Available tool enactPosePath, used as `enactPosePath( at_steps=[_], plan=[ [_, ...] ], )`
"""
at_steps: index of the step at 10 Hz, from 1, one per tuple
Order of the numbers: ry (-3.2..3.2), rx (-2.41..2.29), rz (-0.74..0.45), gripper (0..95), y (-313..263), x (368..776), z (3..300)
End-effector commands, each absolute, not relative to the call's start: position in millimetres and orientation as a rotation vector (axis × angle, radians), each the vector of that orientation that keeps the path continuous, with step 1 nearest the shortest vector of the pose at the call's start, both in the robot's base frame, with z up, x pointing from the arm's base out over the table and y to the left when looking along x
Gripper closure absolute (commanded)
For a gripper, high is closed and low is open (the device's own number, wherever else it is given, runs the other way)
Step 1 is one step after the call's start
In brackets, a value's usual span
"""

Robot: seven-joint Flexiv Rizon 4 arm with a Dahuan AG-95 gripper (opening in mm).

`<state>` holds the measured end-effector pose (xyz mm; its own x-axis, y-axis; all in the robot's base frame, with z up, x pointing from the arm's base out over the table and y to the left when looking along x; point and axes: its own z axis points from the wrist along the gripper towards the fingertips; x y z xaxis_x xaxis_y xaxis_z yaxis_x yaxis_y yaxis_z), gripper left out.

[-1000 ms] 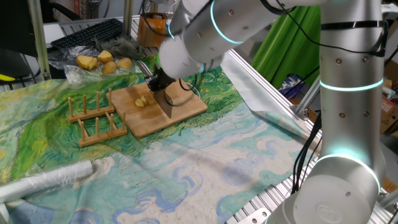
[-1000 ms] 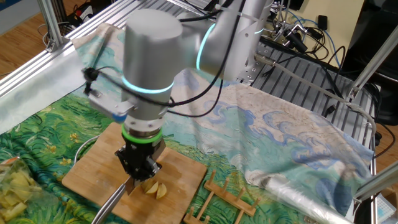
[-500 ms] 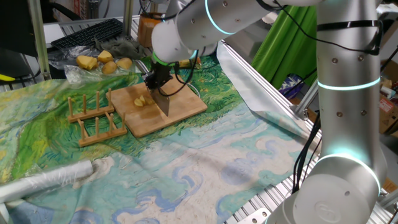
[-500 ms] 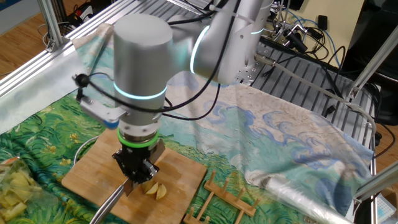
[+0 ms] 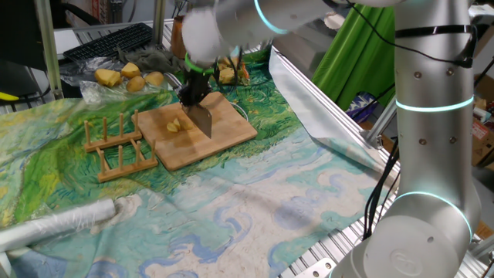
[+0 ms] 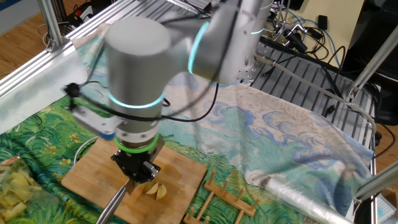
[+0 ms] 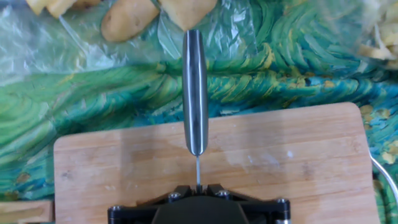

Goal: Chop the potatoes

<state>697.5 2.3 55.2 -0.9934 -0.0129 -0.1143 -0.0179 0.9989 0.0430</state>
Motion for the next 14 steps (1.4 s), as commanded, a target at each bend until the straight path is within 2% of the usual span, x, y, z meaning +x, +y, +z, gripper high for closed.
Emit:
enactPosePath(
  at_steps=[1,8,14],
  plan=[
    [3.021,-0.019,0.067,95.0,3.2,699.7,54.8],
    [3.016,-0.016,0.073,95.0,12.8,699.5,59.5],
    [3.021,-0.025,0.046,95.0,46.6,696.6,74.2]
  ],
)
